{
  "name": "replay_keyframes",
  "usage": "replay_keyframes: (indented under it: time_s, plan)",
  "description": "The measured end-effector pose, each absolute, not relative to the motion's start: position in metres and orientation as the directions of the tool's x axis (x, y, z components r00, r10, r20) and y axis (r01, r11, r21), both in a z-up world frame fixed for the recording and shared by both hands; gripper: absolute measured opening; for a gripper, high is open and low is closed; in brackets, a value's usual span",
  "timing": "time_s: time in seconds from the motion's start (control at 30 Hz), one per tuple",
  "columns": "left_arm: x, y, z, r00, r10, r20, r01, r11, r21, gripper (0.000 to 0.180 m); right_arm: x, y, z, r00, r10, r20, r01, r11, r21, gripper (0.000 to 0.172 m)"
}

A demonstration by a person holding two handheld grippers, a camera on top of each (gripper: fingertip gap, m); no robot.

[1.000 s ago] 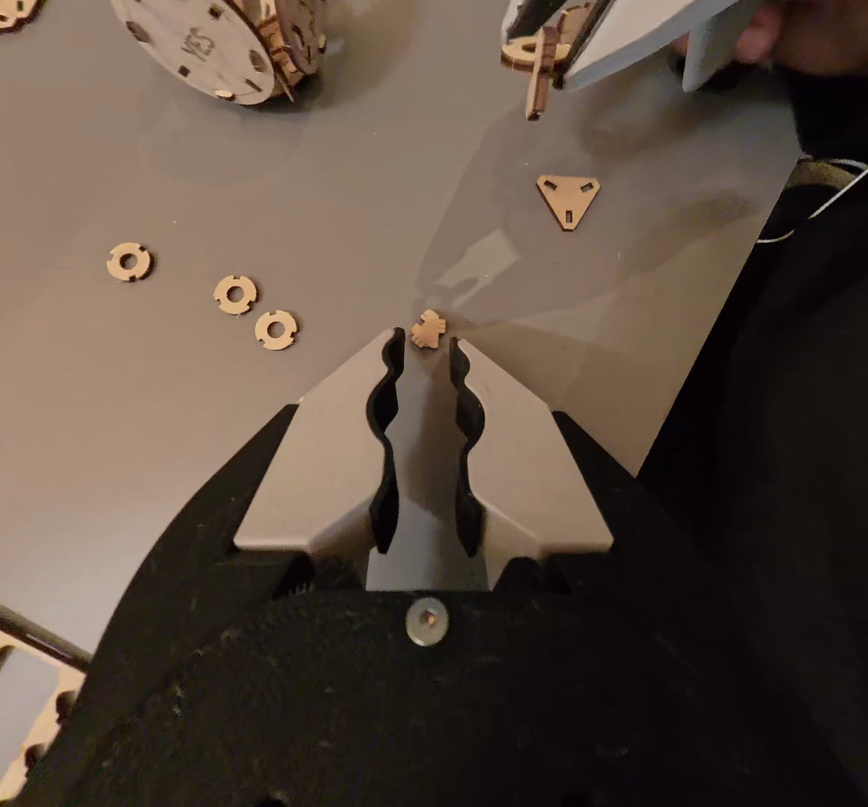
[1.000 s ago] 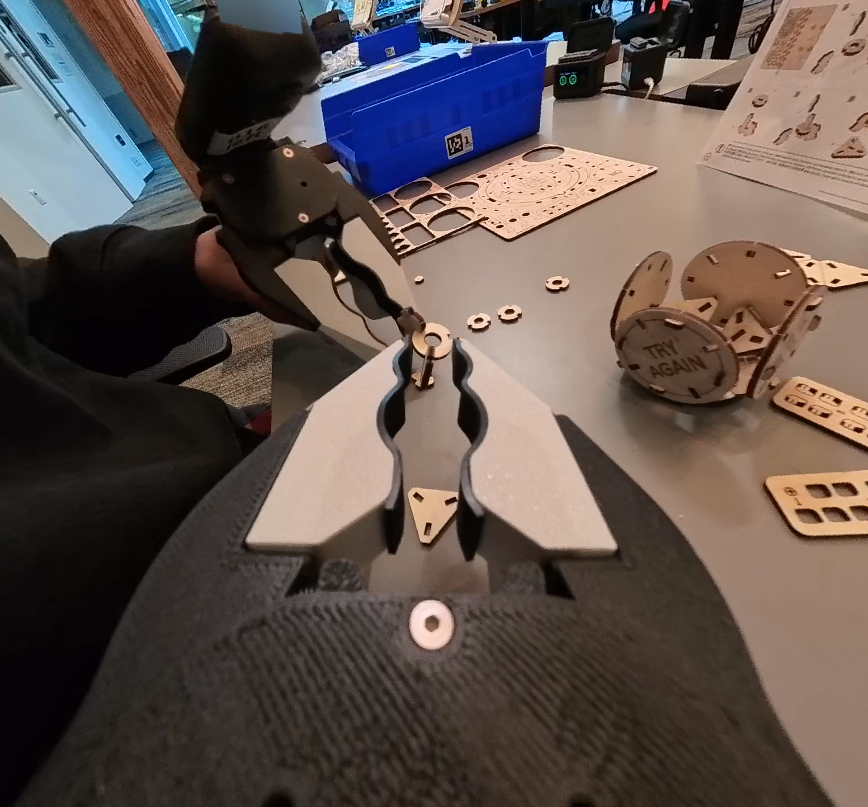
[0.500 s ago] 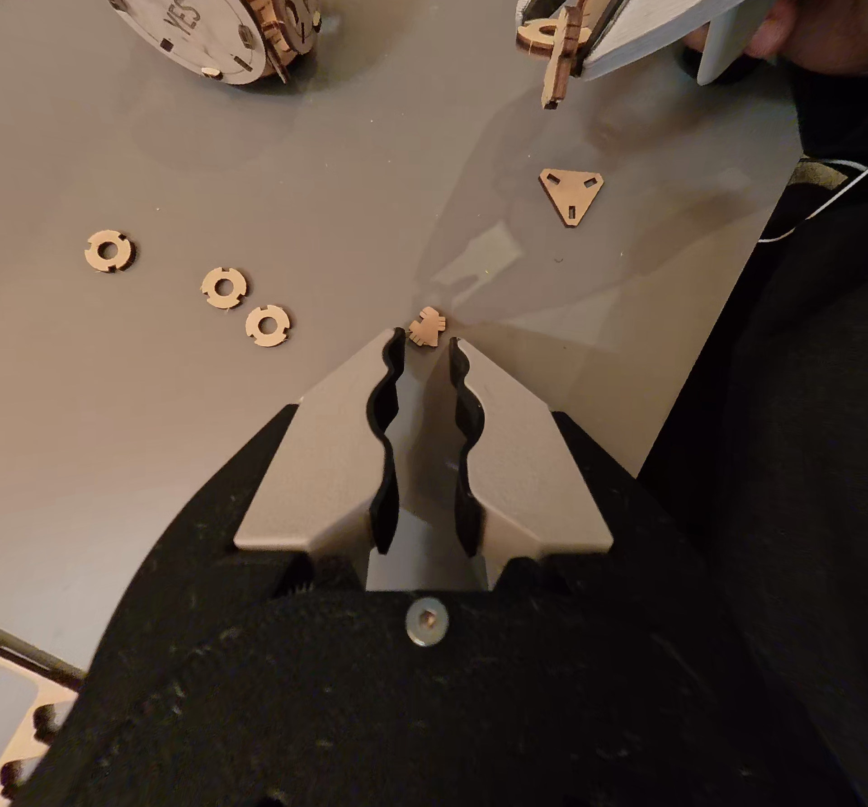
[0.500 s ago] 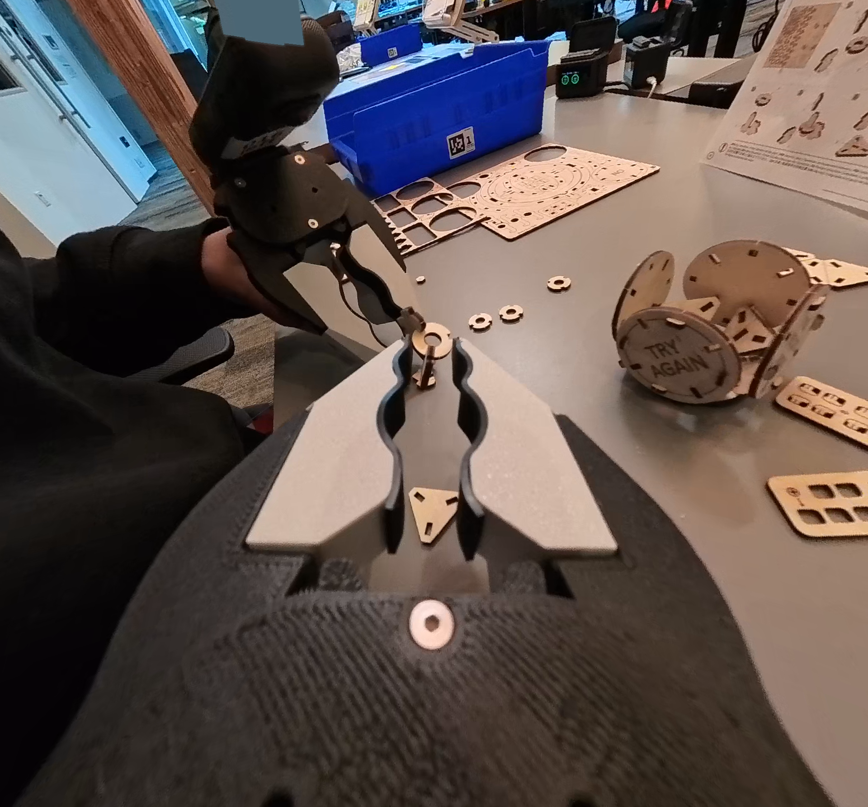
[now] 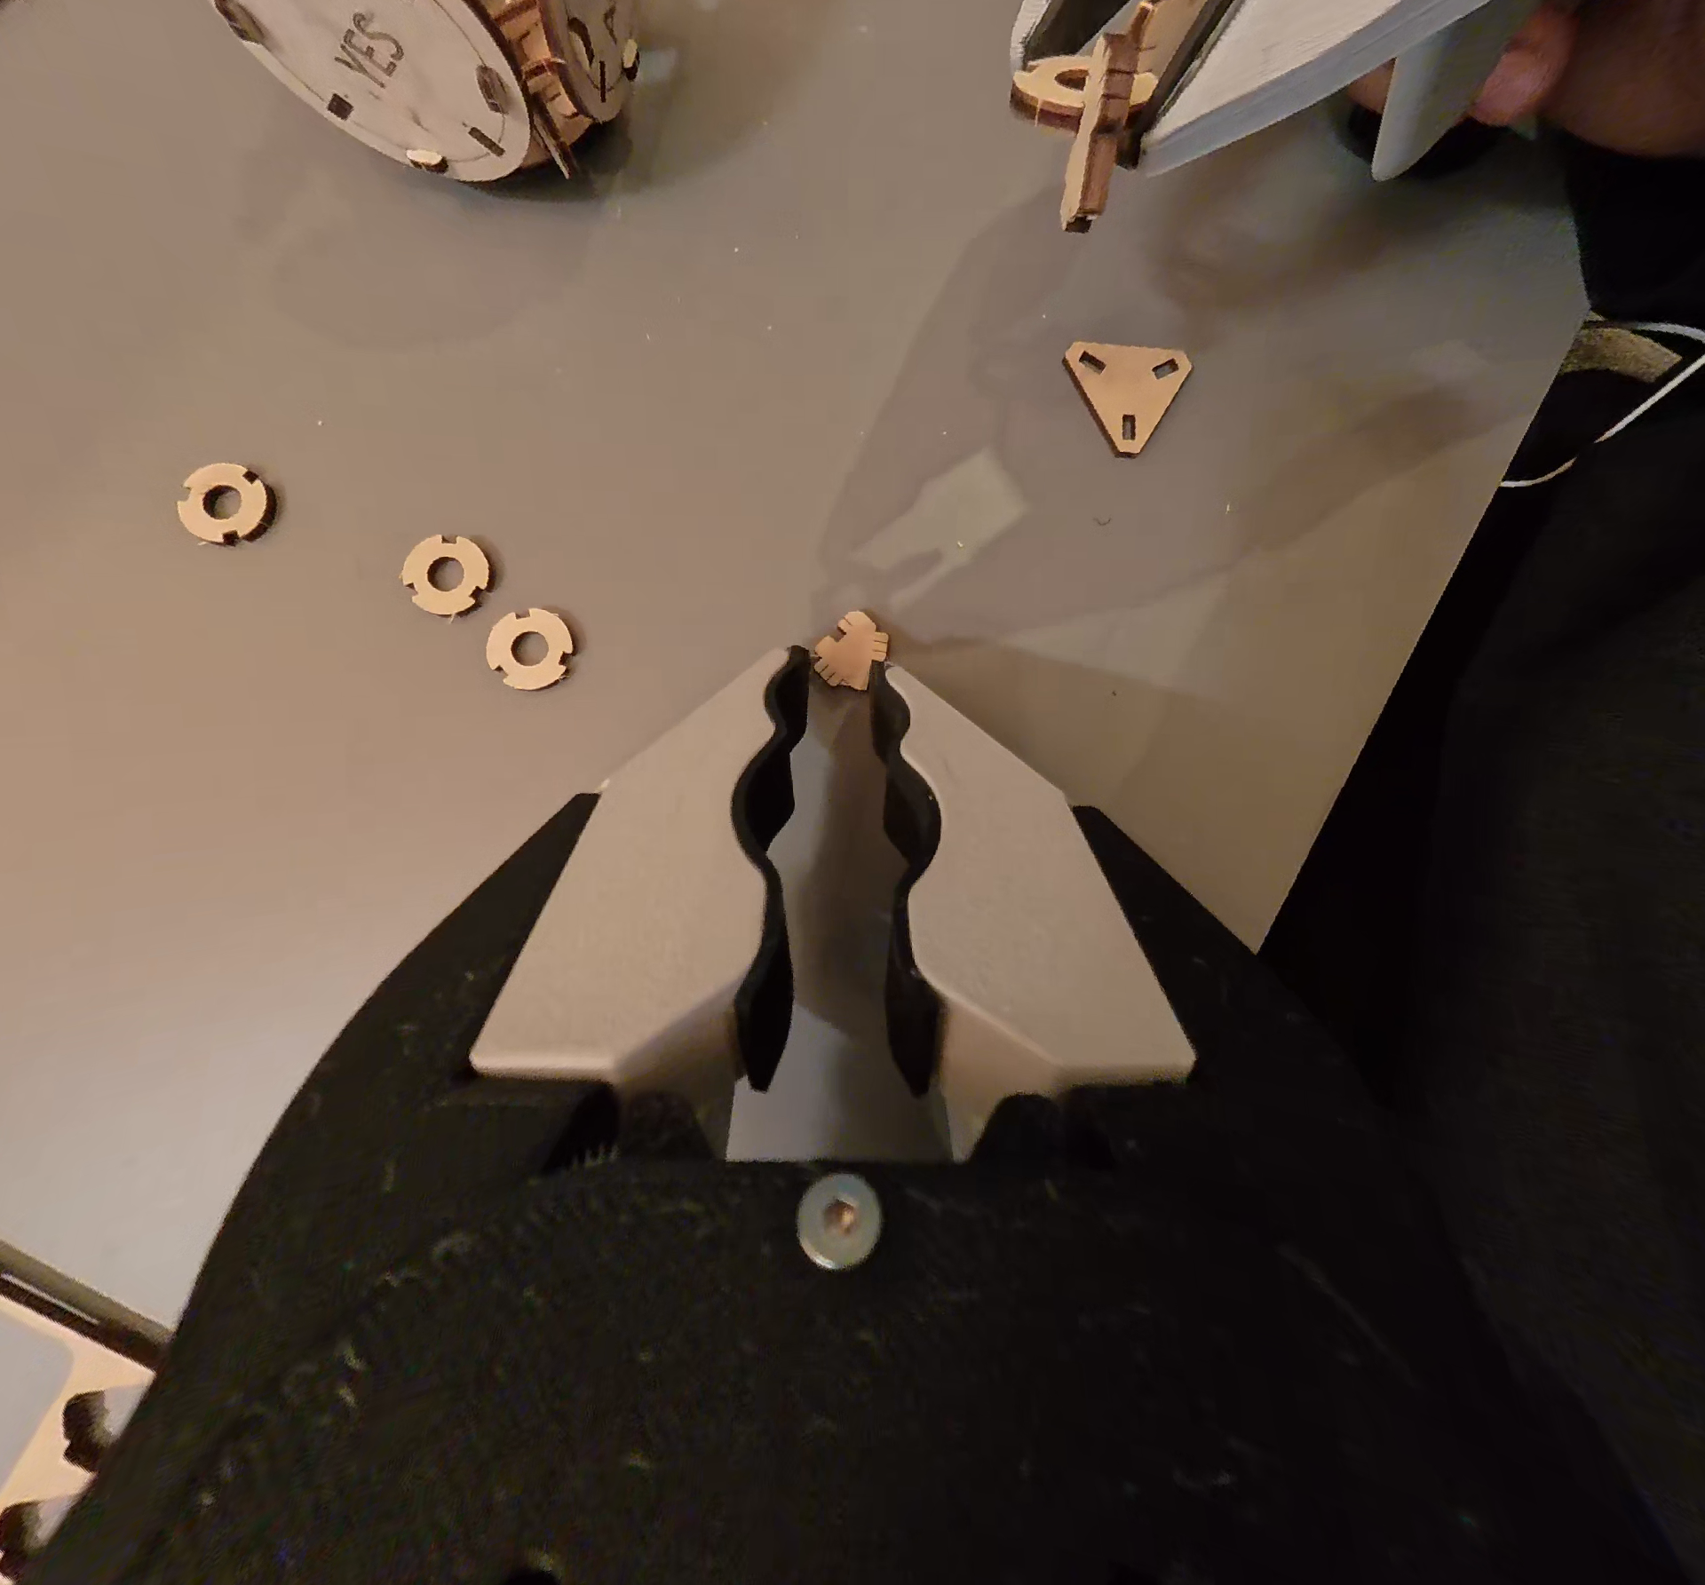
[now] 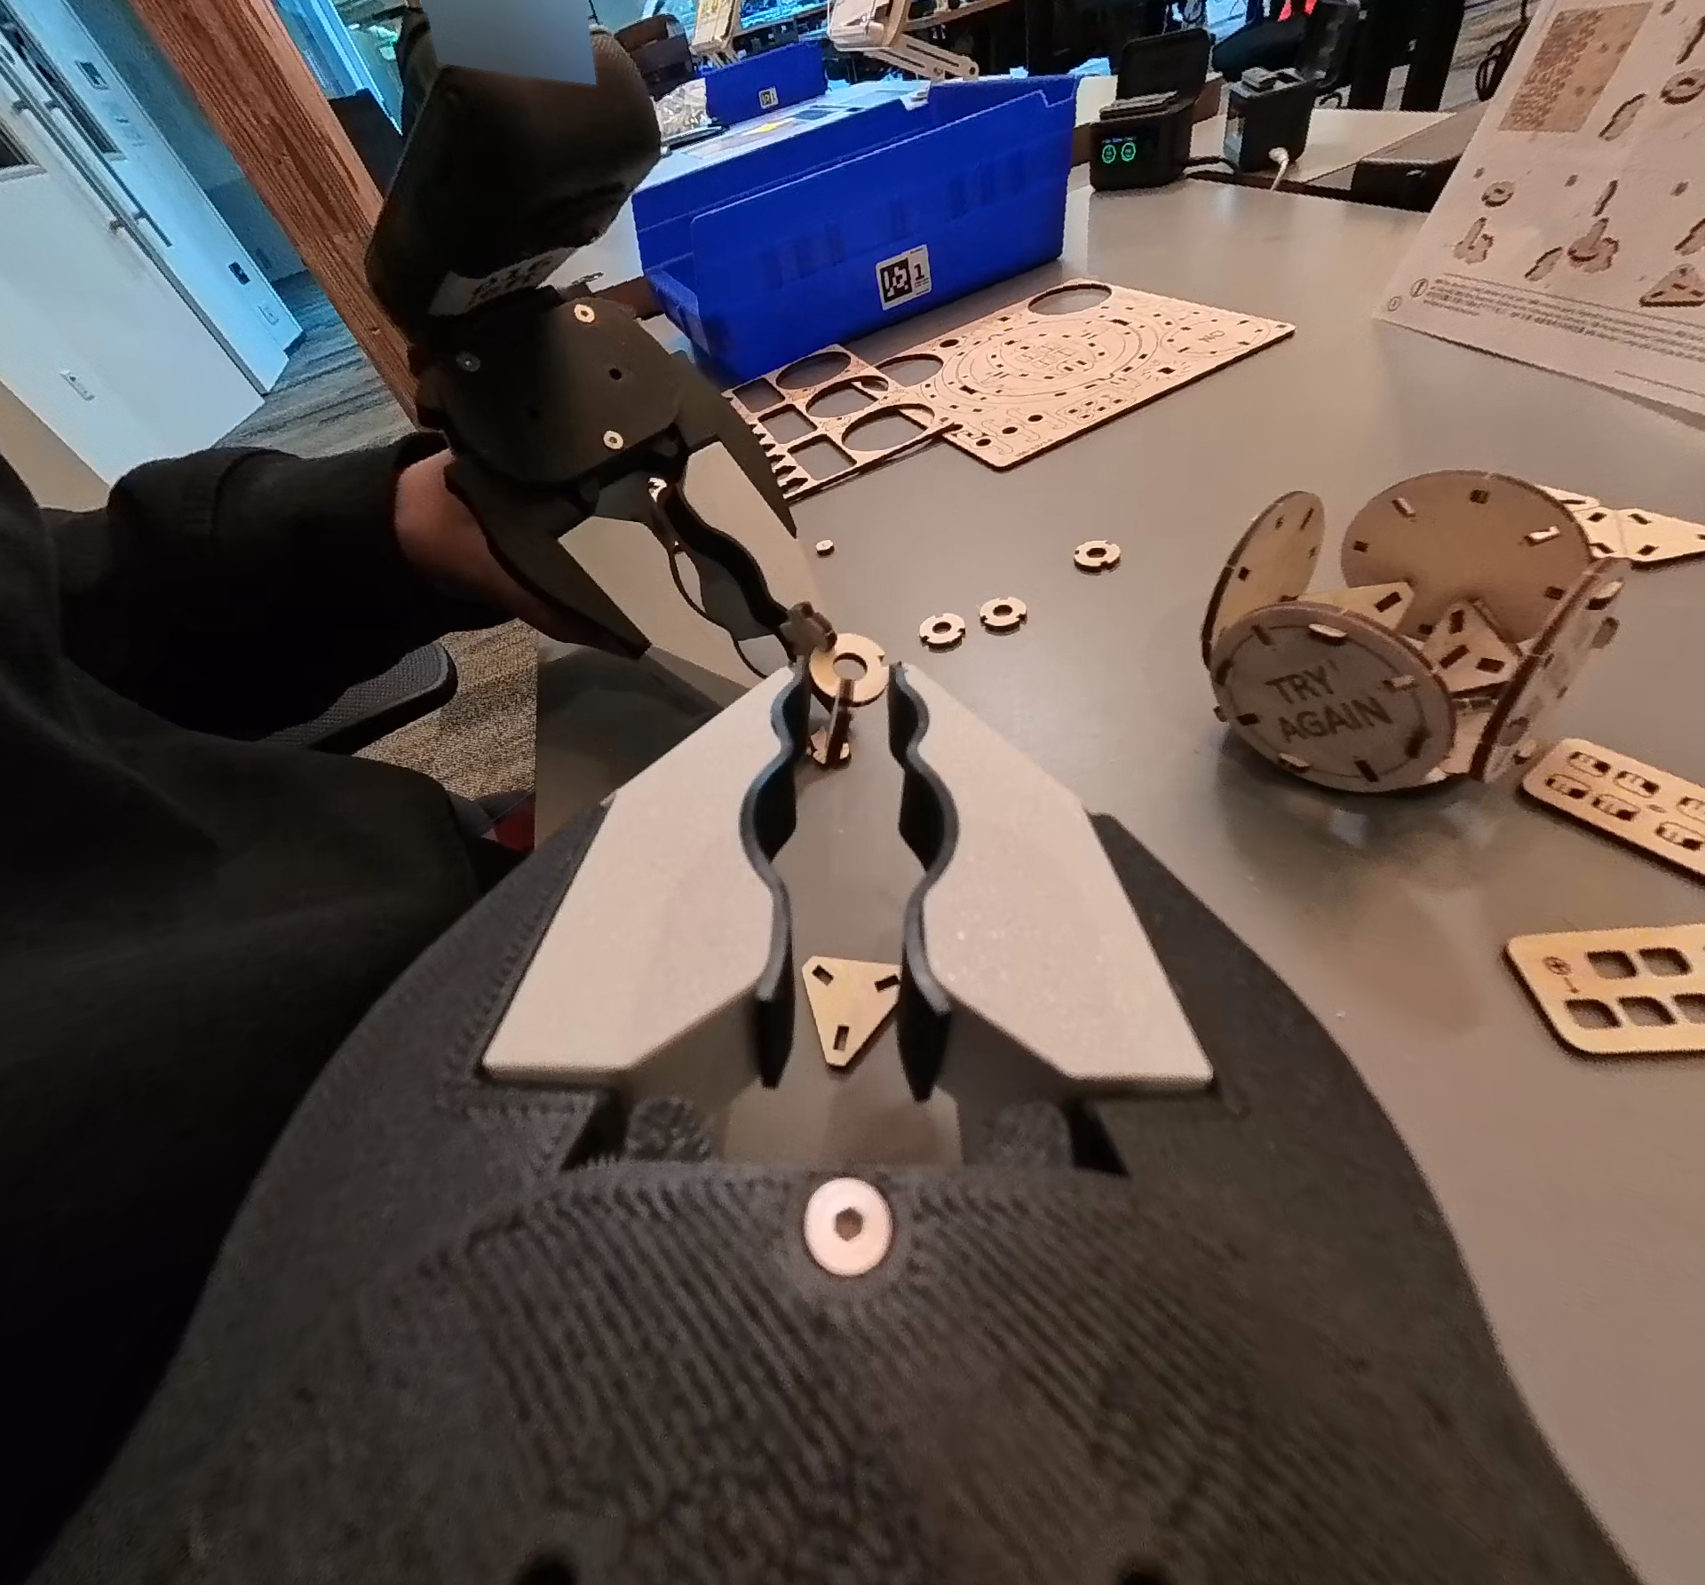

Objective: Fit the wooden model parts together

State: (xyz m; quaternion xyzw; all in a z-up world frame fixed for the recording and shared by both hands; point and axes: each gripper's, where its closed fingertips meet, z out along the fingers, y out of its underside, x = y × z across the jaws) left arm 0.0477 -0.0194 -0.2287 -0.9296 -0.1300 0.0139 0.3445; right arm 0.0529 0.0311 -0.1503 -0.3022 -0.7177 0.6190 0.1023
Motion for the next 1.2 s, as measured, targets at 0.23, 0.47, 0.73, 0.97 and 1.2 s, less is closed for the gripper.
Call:
replay_keyframes:
  time_s: [0.23, 0.47, 0.73, 0.97, 1.2]
  plan:
    - [0.0510, -0.0203, -0.2288, 0.966, 0.246, 0.082, 0.240, -0.727, -0.643, 0.013, 0.0528, 0.0306, -0.1512, -0.797, 0.559, -0.229, 0.311, 0.055, -0.949, 0.015]
    - [0.0537, -0.0207, -0.2288, 0.966, 0.246, 0.083, 0.241, -0.729, -0.640, 0.014, 0.0524, 0.0307, -0.1515, -0.795, 0.562, -0.230, 0.314, 0.055, -0.948, 0.015]
    - [0.0516, -0.0170, -0.2280, 0.965, 0.255, 0.058, 0.230, -0.724, -0.650, 0.018, 0.0526, 0.0305, -0.1517, -0.795, 0.560, -0.231, 0.315, 0.057, -0.947, 0.015]
    - [0.0501, -0.0177, -0.2283, 0.965, 0.260, 0.048, 0.228, -0.728, -0.647, 0.018, 0.0524, 0.0308, -0.1515, -0.794, 0.561, -0.233, 0.315, 0.054, -0.947, 0.015]
    - [0.0497, -0.0183, -0.2284, 0.962, 0.266, 0.053, 0.236, -0.722, -0.651, 0.018, 0.0525, 0.0307, -0.1516, -0.795, 0.560, -0.233, 0.316, 0.055, -0.947, 0.015]
